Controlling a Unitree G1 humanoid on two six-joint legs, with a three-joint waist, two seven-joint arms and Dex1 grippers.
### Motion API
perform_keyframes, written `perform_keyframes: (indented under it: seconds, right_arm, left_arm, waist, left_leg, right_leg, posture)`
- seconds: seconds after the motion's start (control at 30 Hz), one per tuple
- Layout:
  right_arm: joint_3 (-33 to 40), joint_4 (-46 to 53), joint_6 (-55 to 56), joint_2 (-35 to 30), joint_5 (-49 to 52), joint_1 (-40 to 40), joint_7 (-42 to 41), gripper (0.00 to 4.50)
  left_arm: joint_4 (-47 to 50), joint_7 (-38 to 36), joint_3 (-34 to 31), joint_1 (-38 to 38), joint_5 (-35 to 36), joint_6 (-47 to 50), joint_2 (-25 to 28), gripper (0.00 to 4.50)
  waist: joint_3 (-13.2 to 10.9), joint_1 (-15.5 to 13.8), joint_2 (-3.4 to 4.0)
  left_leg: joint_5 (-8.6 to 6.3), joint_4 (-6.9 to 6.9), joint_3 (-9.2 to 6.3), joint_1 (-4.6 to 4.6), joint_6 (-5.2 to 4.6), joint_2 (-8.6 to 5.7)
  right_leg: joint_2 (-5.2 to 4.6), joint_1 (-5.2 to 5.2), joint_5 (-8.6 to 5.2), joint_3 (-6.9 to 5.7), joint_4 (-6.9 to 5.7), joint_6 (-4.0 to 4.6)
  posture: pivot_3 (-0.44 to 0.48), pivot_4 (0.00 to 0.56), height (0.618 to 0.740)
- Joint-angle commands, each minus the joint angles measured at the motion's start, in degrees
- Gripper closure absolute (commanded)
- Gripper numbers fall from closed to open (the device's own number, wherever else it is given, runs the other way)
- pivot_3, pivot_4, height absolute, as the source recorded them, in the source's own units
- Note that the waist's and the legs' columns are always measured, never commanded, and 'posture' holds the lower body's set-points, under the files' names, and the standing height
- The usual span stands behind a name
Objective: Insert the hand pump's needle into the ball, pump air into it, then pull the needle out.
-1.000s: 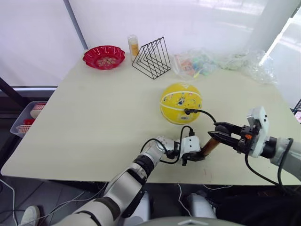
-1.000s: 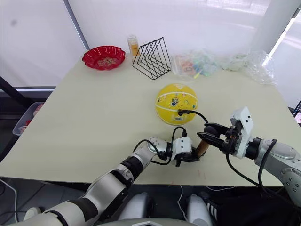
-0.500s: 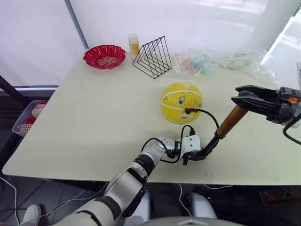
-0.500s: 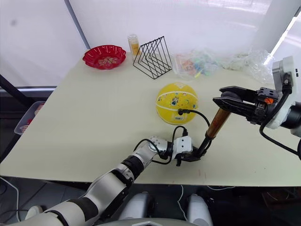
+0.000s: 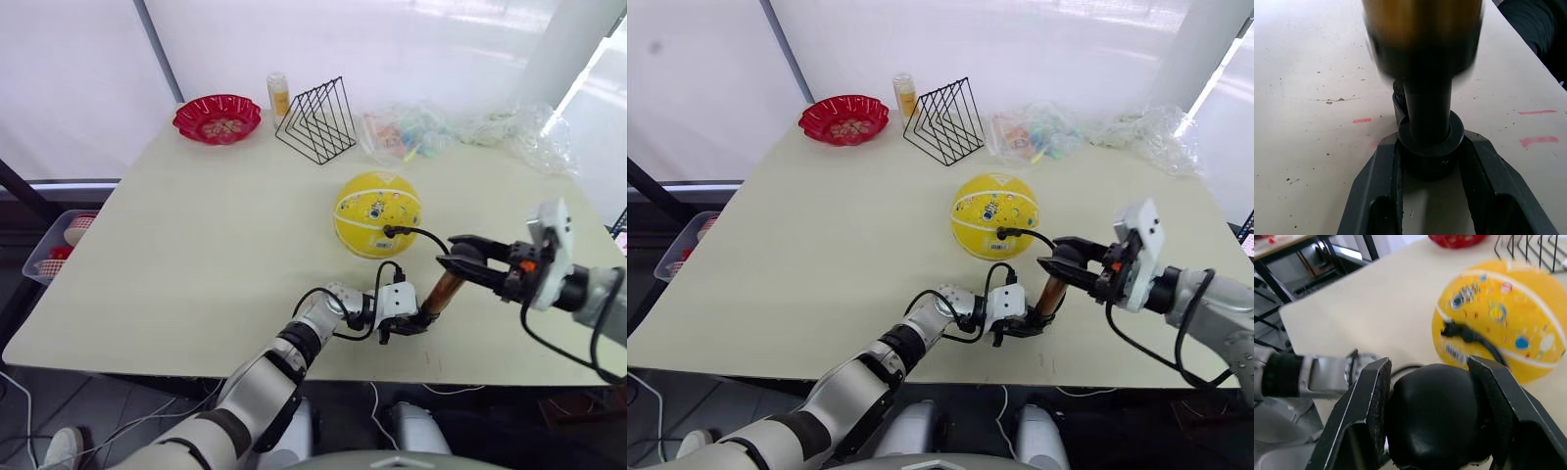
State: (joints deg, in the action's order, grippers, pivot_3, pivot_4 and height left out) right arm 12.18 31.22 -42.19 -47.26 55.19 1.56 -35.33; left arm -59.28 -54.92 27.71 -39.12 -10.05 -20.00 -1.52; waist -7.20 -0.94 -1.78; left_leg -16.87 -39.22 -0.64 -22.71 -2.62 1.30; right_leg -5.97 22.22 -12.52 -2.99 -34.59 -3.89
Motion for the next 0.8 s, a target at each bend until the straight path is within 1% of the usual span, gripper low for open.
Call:
perform_keyframes:
  seconds: [0.03,0.13,0.23,0.33,0.5,0.57,0.63,0.7,0.77,0.8]
  right_arm:
    - [1.41,-1.15,1.73,0.17,-3.6,-0.45,-0.53,2.53]
    - [6.1,-1.87,0.5,-1.17,0.08,2.26,-1.22,2.53]
    - [12.08,-3.76,-1.98,-4.67,5.08,6.02,-2.18,2.53]
    - [16.9,-5.46,-4.63,-8.33,10.04,9.65,-1.95,2.53]
    - [21.67,-8.34,-7.92,-13.17,15.94,14.69,-0.98,2.53]
    - [22.12,-9.02,-8.64,-14.5,16.45,15.83,-0.74,2.53]
    - [21.28,-8.94,-8.99,-14.47,15.21,14.89,-0.59,2.53]
    - [18.08,-6.97,-8.88,-13.12,12.38,11.2,-1.18,2.53]
    - [14.25,-4.9,-8.02,-11.32,9.81,8.02,-1.4,2.53]
    - [12.55,-4.12,-7.36,-10.46,8.46,6.92,-1.32,2.53]
  left_arm:
    - [-8.46,-0.46,3.63,3.78,-6.22,6.0,3.58,3.38]
    - [-8.6,-0.55,3.65,3.71,-6.24,5.94,3.58,3.38]
    - [-8.71,-0.61,3.71,3.62,-6.33,5.8,3.64,3.38]
    - [-8.76,-0.6,3.66,3.63,-6.33,5.81,3.7,3.38]
    - [-8.78,-0.62,3.62,3.63,-6.33,5.76,3.81,3.38]
    - [-8.77,-0.63,3.61,3.63,-6.34,5.74,3.83,3.38]
    - [-8.74,-0.61,3.61,3.63,-6.34,5.73,3.79,3.38]
    - [-8.69,-0.56,3.6,3.64,-6.33,5.74,3.77,3.38]
    - [-8.7,-0.5,3.55,3.64,-6.28,5.79,3.75,3.38]
    - [-8.68,-0.47,3.53,3.65,-6.27,5.82,3.76,3.38]
  waist:
    - [-0.01,0.04,0.1]
    - [-0.06,0.03,0.16]
    - [-0.17,0.04,0.32]
    - [-0.25,-0.02,0.32]
    - [-0.29,0.0,0.26]
    - [-0.3,0.0,0.25]
    - [-0.28,-0.01,0.2]
    - [-0.27,-0.02,0.19]
    - [-0.07,-0.01,-0.08]
    - [-0.06,0.02,-0.1]
  left_leg:
    - [0.0,0.0,0.02,0.0,0.0,-0.01]
    - [0.0,-0.01,0.03,0.01,0.0,-0.02]
    - [0.0,-0.01,0.04,0.0,0.0,-0.02]
    - [0.01,-0.02,0.05,-0.01,0.0,-0.04]
    - [0.01,-0.02,0.08,-0.02,0.0,-0.04]
    - [0.01,-0.02,0.07,-0.02,0.0,-0.04]
    - [0.01,-0.02,0.09,-0.02,0.0,-0.04]
    - [0.01,-0.02,0.09,-0.02,0.0,-0.04]
    - [0.0,0.0,0.07,-0.02,0.0,-0.03]
    - [0.0,0.0,0.04,-0.01,0.0,-0.01]
  right_leg:
    - [0.0,0.0,0.0,0.04,0.0,0.0]
    - [0.01,0.0,0.01,0.06,-0.01,0.0]
    - [0.0,0.01,0.01,0.07,-0.01,0.0]
    - [-0.02,0.01,0.01,0.09,0.0,0.0]
    - [-0.06,0.01,0.01,0.12,0.01,0.0]
    - [-0.06,0.01,0.01,0.12,0.01,0.0]
    - [-0.07,0.01,0.01,0.14,0.01,0.0]
    - [-0.06,0.02,0.01,0.14,0.02,0.0]
    - [-0.06,0.01,0.01,0.13,0.02,0.01]
    - [-0.04,0.0,0.0,0.11,0.02,0.01]
  posture:
    - [0.0,0.15,0.735]
    - [0.0,0.15,0.735]
    - [0.0,0.15,0.735]
    - [0.0,0.15,0.735]
    - [0.0,0.15,0.735]
    - [0.0,0.15,0.735]
    - [0.0,0.15,0.735]
    - [0.0,0.15,0.735]
    - [0.0,0.15,0.735]
    - [0.0,0.15,0.735]
